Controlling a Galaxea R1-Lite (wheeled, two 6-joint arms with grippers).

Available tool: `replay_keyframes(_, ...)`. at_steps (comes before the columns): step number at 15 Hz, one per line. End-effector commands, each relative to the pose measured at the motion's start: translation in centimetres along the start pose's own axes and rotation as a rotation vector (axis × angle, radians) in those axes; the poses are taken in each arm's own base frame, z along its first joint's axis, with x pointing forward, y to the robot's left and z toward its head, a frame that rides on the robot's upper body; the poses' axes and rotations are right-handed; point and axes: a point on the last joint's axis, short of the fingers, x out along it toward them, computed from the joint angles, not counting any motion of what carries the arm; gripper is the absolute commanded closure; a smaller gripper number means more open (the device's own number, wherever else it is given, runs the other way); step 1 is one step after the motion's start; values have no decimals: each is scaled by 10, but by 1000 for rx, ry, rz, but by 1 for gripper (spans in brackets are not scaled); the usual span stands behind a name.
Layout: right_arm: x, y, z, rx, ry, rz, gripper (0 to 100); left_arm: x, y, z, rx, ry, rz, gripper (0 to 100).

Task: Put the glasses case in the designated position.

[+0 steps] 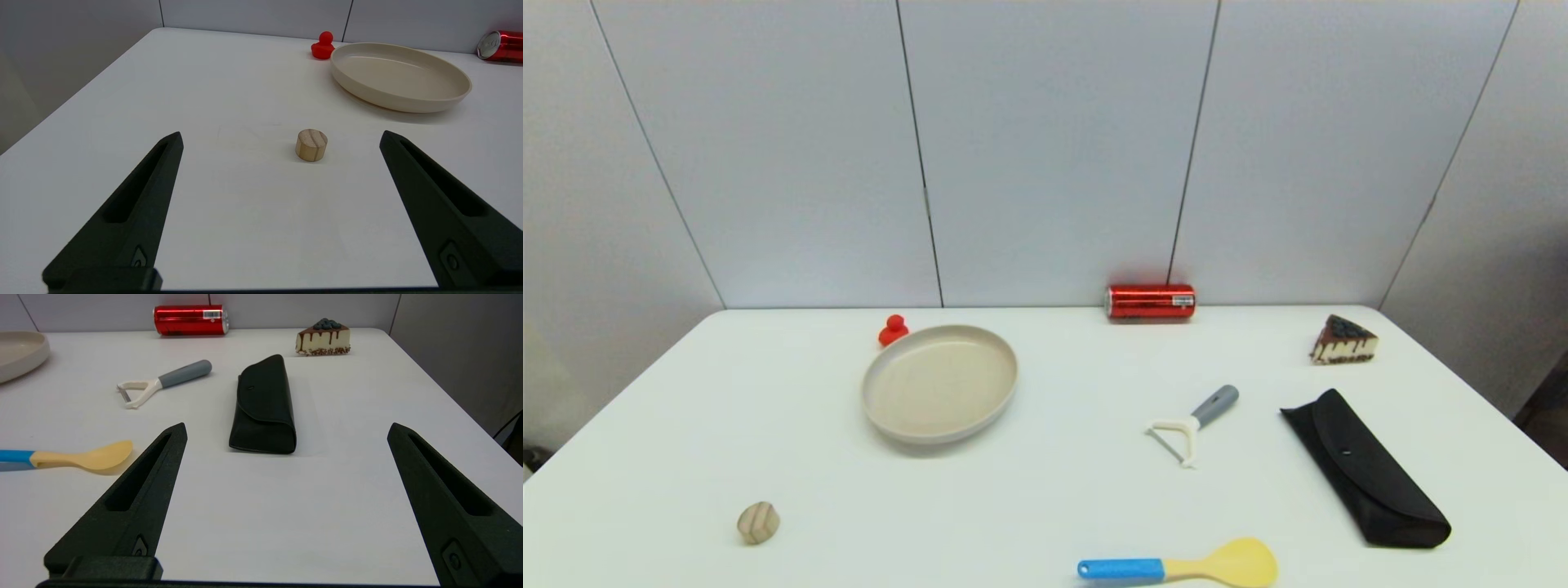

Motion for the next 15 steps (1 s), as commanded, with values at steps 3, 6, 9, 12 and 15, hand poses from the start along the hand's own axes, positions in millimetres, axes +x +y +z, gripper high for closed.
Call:
replay_keyframes(3,21,0,85,-18,66,-4,0,0,0,0,-1,-1,0,0)
replay_keyframes(6,64,1,160,-76,214,15,0,0,0,0,-1,-1,0,0)
replay_keyframes(9,112,6,217,-107,390,68,0,0,0,0,-1,-1,0,0)
replay_keyframes(12,168,12,259,-113,594,100,0,0,0,0,-1,-1,0,0)
replay_keyframes(15,216,23,263,-133,803,144,0,0,0,0,-1,-1,1,0)
